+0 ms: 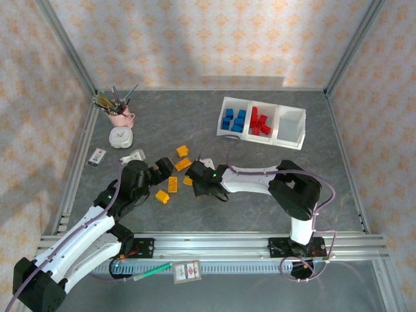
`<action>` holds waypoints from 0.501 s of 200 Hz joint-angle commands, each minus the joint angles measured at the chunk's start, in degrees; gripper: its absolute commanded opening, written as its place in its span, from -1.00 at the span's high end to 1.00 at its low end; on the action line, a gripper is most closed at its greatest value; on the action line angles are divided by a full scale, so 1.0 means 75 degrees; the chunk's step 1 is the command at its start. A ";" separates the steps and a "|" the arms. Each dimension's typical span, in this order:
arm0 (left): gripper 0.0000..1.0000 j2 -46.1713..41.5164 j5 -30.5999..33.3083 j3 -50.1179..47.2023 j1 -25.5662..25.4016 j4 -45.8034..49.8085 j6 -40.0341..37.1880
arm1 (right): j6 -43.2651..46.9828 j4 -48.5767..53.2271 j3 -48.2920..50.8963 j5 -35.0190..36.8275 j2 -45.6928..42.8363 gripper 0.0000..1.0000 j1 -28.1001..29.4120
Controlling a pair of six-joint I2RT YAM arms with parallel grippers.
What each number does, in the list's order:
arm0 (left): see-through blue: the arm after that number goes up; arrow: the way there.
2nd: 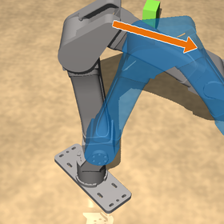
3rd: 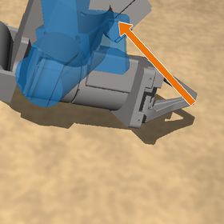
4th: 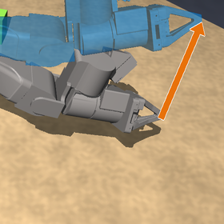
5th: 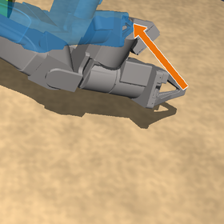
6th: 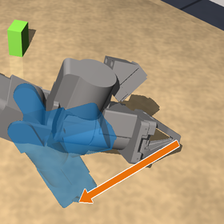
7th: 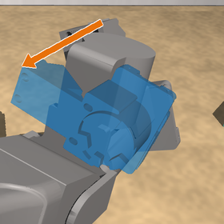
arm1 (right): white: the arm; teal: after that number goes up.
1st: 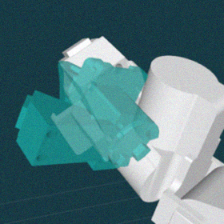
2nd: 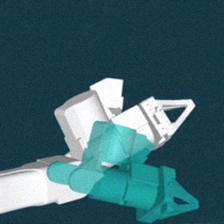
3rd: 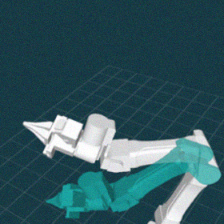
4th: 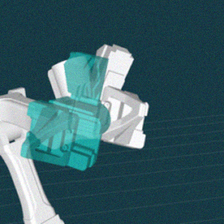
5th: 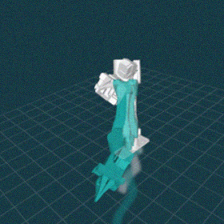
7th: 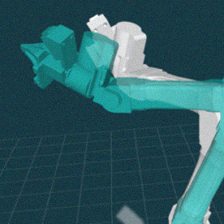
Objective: Sort the legos into containers by color
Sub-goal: Pick up the lego from the bottom-center of the table.
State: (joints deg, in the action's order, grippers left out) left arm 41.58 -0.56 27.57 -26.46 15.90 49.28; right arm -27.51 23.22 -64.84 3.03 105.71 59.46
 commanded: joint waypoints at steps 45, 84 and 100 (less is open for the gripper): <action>-0.99 0.0005 0.0033 -0.0008 0.0107 -0.0087 -0.0052 | -0.0303 0.0172 -0.0154 -0.0148 0.0144 -0.08 0.0029; -0.98 0.0010 0.0005 0.0067 0.0106 -0.0048 -0.0096 | -0.0374 0.0325 -0.0225 0.0018 -0.0055 -0.02 0.0000; -0.98 0.0004 -0.0038 0.0097 0.0107 -0.0063 -0.0107 | -0.0423 0.0314 -0.0177 -0.0037 -0.0252 -0.02 -0.0084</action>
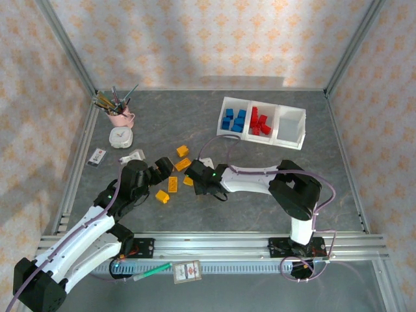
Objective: Sort the legos into containers by color
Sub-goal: Pick up the lego from the bottom-center of the table, then place the lego in the container.
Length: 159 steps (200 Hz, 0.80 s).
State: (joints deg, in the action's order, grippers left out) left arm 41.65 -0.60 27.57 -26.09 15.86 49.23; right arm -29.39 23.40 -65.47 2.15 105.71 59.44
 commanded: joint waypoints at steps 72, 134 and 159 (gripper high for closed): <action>-0.99 0.0612 -0.0804 0.0509 0.0056 -0.0686 -0.0303 | 0.0003 0.0552 0.0100 0.0184 -0.1519 -0.05 -0.1457; -0.98 0.1956 -0.1376 0.1160 -0.0044 -0.1959 -0.0389 | 0.0881 0.0303 -0.0618 0.0482 -0.1708 -0.09 -0.4171; -0.98 0.2724 -0.1502 0.1599 -0.0257 -0.2325 -0.0480 | 0.1126 0.0064 -0.1290 0.0590 -0.1171 -0.09 -0.5028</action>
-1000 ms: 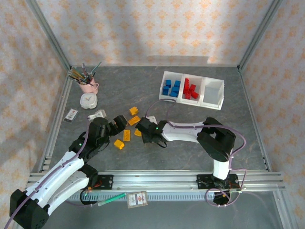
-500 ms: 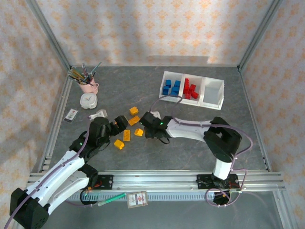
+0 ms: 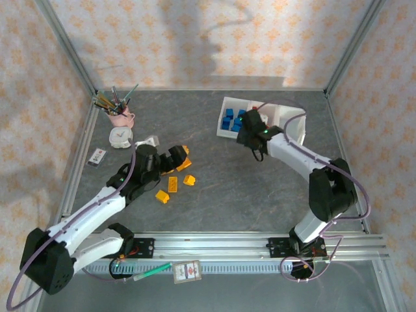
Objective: Sort the legos into containers by color
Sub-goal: Place the lego in the container.
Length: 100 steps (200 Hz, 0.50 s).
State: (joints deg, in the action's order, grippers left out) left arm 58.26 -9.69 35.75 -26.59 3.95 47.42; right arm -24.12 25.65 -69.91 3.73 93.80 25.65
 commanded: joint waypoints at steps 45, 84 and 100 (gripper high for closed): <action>-0.98 0.1468 -0.0462 0.1058 -0.0337 -0.1152 -0.0363 | 0.0839 -0.0527 -0.2082 0.0691 0.1790 -0.09 -0.1420; -0.98 0.1865 -0.0462 0.1405 -0.0334 -0.1205 -0.0526 | 0.1132 -0.0154 -0.3644 0.0868 0.2942 -0.25 -0.1702; -0.98 0.1933 -0.0465 0.1503 -0.0342 -0.1159 -0.0577 | 0.1242 0.0013 -0.3979 0.0775 0.3107 -0.39 -0.1698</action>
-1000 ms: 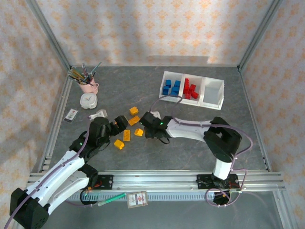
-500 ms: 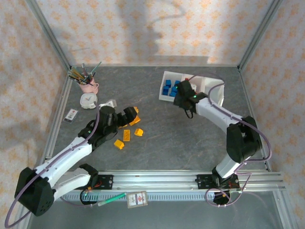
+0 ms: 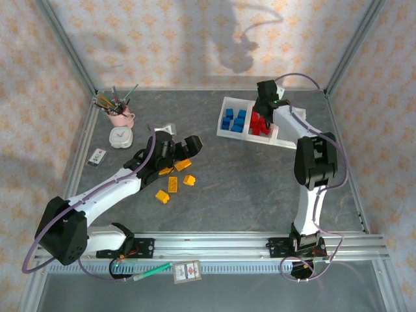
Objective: Sort the legos into containers by color
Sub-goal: Place the lego in the container, then pick up the lego from the center of the table.
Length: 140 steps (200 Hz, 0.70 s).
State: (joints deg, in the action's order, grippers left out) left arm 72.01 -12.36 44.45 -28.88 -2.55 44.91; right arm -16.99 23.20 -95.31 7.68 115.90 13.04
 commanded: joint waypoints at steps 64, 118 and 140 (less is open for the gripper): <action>-0.98 -0.0253 0.0120 0.0271 -0.0004 -0.0079 -0.0284 | 0.0210 0.0369 0.0313 -0.0065 -0.0919 -0.58 0.0647; -0.98 -0.1412 0.0451 -0.0494 0.0232 0.0575 -0.0071 | -0.0478 0.0211 0.1850 -0.0597 -0.1978 -0.61 0.2243; -0.99 -0.2062 0.0670 -0.0874 0.0348 0.1030 -0.0015 | -0.0874 0.0142 0.2230 -0.0736 -0.2093 -0.62 0.3008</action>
State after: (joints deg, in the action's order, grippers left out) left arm 60.99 -10.33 40.88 -27.29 -0.36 43.88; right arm -19.40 24.21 -81.36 3.22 101.91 31.40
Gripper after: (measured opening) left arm 0.992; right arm 0.809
